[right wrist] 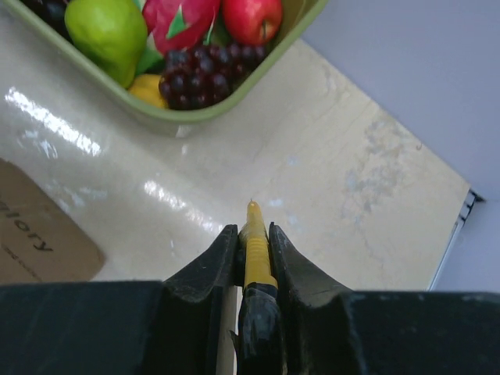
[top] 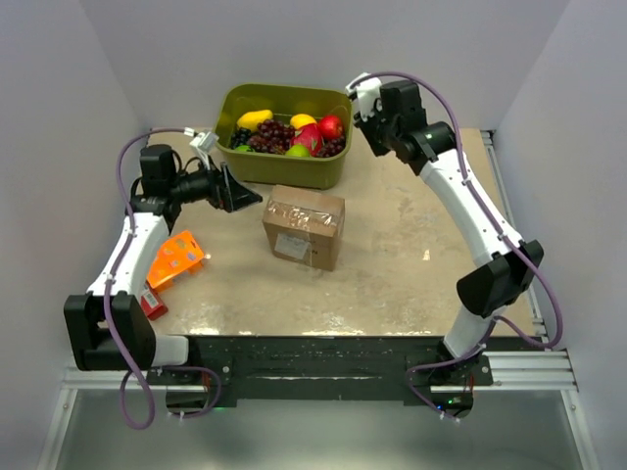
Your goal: Unpack the express box
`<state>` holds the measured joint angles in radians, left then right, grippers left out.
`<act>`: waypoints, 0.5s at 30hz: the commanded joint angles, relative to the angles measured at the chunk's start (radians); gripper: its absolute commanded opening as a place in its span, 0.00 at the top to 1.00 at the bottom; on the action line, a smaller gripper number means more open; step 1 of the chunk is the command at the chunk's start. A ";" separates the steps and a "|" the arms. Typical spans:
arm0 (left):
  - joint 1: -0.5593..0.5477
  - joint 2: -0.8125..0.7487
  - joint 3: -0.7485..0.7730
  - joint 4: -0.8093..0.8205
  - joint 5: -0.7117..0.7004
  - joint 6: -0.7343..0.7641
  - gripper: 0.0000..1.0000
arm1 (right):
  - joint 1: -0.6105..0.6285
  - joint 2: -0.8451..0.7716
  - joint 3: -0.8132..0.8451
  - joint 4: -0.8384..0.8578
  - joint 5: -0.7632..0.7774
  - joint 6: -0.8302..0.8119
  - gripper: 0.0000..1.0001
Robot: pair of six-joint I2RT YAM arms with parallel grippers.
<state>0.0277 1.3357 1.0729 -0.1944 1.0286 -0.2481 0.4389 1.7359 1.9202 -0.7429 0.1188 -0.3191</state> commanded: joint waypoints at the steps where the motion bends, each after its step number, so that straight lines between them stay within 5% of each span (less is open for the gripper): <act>1: -0.018 0.072 0.030 0.011 0.059 -0.023 0.00 | 0.003 0.042 0.132 0.010 -0.001 0.003 1.00; 15: -0.135 0.183 0.091 -0.108 0.076 0.078 0.00 | 0.067 0.028 0.212 0.128 -0.222 0.014 1.00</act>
<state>-0.1036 1.4857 1.1080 -0.2886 1.0737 -0.1822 0.4660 1.8164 2.1300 -0.6937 -0.0193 -0.3141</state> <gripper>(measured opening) 0.996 0.208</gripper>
